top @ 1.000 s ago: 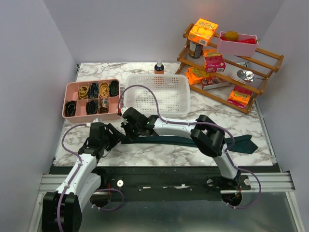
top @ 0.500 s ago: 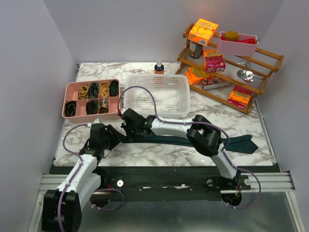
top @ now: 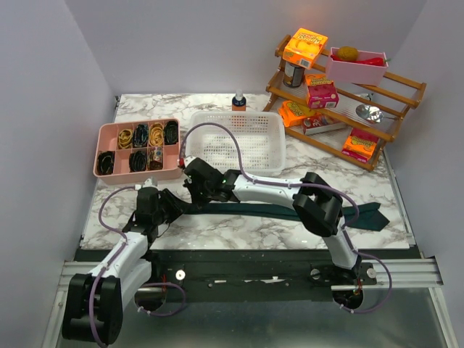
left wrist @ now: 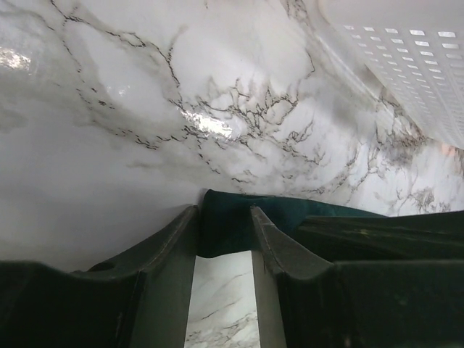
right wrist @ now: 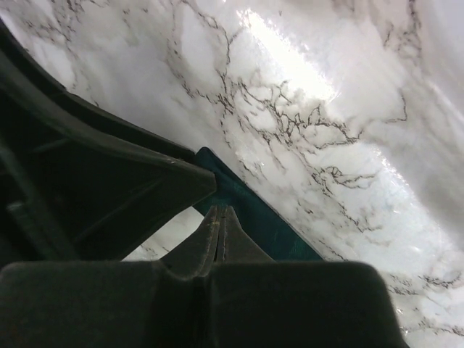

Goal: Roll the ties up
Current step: Roll the tie at the center of the board.

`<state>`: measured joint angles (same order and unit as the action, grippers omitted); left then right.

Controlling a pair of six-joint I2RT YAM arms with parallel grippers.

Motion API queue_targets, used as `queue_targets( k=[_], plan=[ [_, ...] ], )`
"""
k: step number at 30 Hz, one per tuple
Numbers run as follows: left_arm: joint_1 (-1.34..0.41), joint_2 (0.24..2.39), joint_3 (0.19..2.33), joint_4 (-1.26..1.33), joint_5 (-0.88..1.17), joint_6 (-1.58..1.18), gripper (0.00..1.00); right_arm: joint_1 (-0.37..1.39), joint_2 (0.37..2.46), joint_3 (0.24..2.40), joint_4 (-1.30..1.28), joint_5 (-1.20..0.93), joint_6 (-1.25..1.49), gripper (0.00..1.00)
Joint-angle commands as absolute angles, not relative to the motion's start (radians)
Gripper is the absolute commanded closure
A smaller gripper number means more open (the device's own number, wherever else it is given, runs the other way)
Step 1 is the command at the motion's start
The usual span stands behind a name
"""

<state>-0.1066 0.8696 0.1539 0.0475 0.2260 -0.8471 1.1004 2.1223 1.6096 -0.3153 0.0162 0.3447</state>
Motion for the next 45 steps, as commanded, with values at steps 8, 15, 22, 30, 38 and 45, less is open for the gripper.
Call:
queue_targets(
  k=[8, 15, 22, 30, 38, 45],
  plan=[
    [-0.104, 0.899, 0.124, 0.069, 0.239, -0.838, 0.59, 1.108, 2.151, 1.583, -0.330, 0.028, 0.351, 0.99],
    [-0.104, 0.874, 0.118, 0.058, 0.241, -0.834, 0.59, 1.108, 2.226, 1.629, -0.388, 0.063, 0.350, 0.99],
    [-0.104, 0.887, 0.112, 0.100, 0.276, -0.834, 0.58, 1.108, 2.241, 1.646, -0.407, 0.061, 0.362, 0.99],
    [-0.106, 0.873, 0.124, 0.100, 0.262, -0.833, 0.73, 1.103, 2.224, 1.632, -0.397, 0.052, 0.362, 0.99],
    [-0.110, 0.836, 0.178, 0.011, 0.249, -0.793, 1.00, 1.089, 2.180, 1.580, -0.364, 0.043, 0.376, 0.99],
    [-0.120, 0.761, 0.238, -0.119, 0.210, -0.756, 1.00, 1.081, 2.145, 1.548, -0.336, 0.037, 0.379, 0.99]
  ],
)
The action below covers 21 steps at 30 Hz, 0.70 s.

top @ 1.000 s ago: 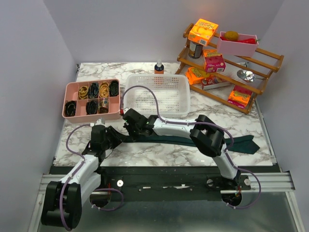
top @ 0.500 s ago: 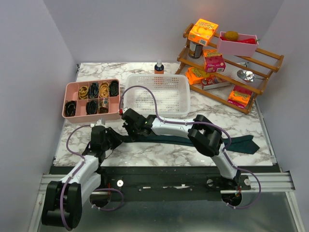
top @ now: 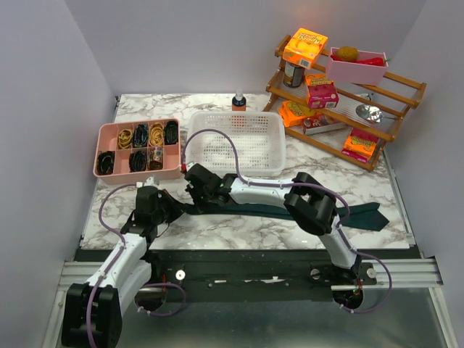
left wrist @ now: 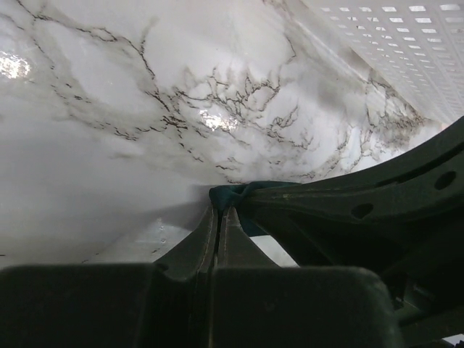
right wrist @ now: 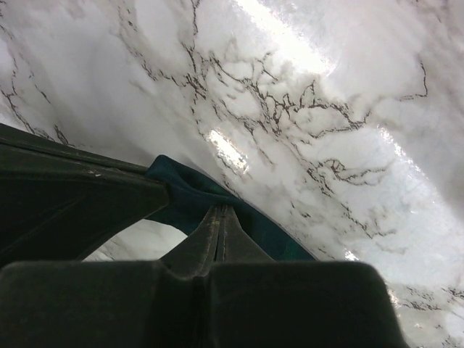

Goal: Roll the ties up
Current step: Roll the tie at the center of the board.

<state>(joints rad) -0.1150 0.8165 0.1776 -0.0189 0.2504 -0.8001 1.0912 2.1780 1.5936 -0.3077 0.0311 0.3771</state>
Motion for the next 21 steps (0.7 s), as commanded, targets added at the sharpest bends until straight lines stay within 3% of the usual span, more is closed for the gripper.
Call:
queue_targets(
  k=[1, 21],
  plan=[
    [-0.123, 0.753, 0.247, -0.129, 0.196, -0.750, 1.00, 1.081, 2.138, 1.545, -0.331, 0.037, 0.379, 0.99],
    [-0.164, 0.739, 0.319, -0.146, 0.219, -0.750, 1.00, 1.077, 2.146, 1.531, -0.305, 0.008, 0.383, 0.99]
  ],
)
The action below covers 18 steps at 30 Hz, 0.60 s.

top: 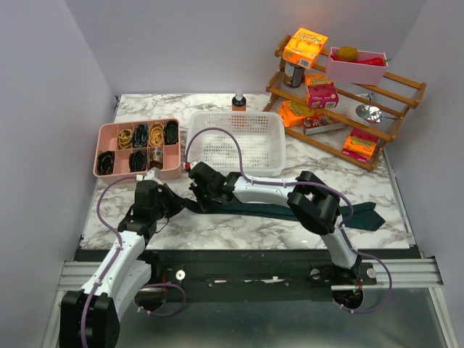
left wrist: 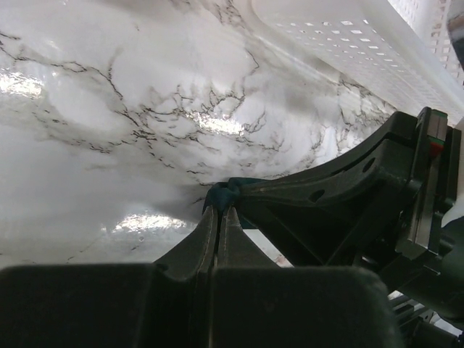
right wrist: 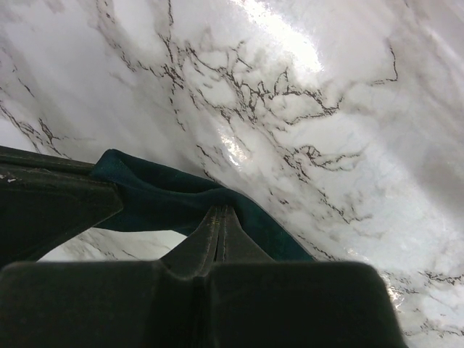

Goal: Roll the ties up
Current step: Roll the tie at the center of the board.

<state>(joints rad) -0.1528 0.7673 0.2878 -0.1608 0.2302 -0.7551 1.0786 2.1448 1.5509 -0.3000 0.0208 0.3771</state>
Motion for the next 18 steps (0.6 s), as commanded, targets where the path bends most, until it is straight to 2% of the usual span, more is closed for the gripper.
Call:
queue_targets(
  k=[1, 18],
  plan=[
    [-0.167, 0.739, 0.319, -0.141, 0.225, -0.750, 1.00, 1.077, 2.146, 1.529, -0.302, 0.008, 0.383, 0.99],
    [-0.271, 0.788, 0.258, 0.097, 0.265, -0.854, 1.00, 1.039, 2.072, 1.316, -0.057, -0.084, 0.474, 0.99]
  ],
)
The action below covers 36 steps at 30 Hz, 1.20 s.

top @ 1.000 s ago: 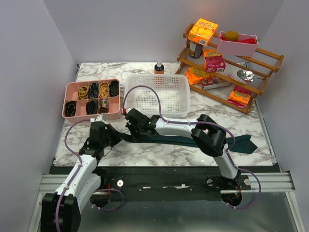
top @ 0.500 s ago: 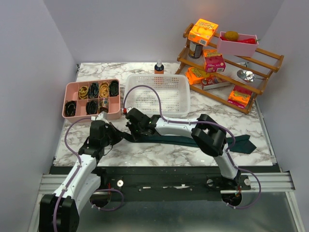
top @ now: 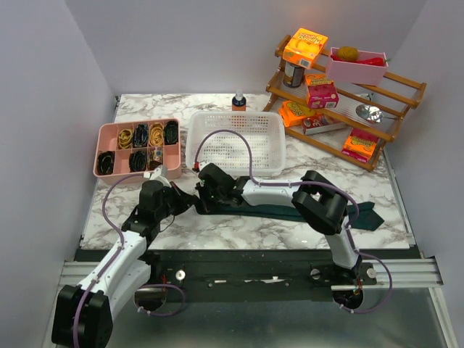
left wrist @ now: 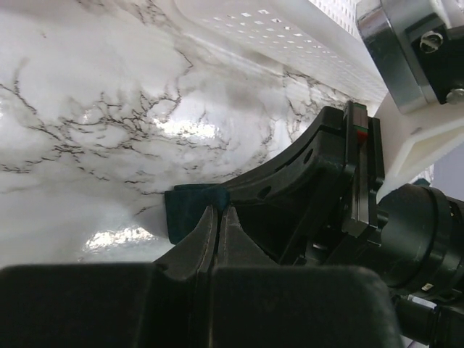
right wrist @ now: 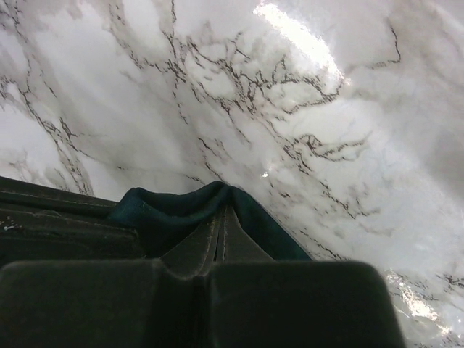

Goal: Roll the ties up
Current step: Roll the tie at the center of the board.

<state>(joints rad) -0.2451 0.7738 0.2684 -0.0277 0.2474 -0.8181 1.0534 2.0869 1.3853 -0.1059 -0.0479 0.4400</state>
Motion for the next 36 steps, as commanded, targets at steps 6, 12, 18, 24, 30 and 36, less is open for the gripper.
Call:
queue_targets(
  k=[6, 12, 18, 24, 30, 36],
  plan=[
    [-0.320, 0.815, 0.245, 0.138, 0.235, -0.876, 1.00, 1.016, 2.077, 1.266, -0.009, -0.141, 0.502, 0.99],
    [-0.337, 0.822, 0.247, 0.149, 0.216, -0.879, 1.00, 1.016, 2.077, 1.247, 0.040, -0.166, 0.502, 0.99],
    [-0.351, 0.821, 0.250, 0.137, 0.207, -0.871, 1.00, 1.015, 2.065, 1.241, 0.051, -0.183, 0.494, 0.99],
    [-0.357, 0.821, 0.271, 0.085, 0.192, -0.845, 1.00, 1.009, 2.042, 1.240, 0.048, -0.196, 0.477, 0.99],
    [-0.359, 0.767, 0.316, -0.044, 0.121, -0.789, 1.00, 0.997, 1.907, 1.241, -0.038, -0.120, 0.417, 0.99],
    [-0.360, 0.761, 0.374, -0.142, 0.072, -0.739, 1.00, 0.994, 1.839, 1.270, -0.116, -0.077, 0.379, 0.99]
  ],
)
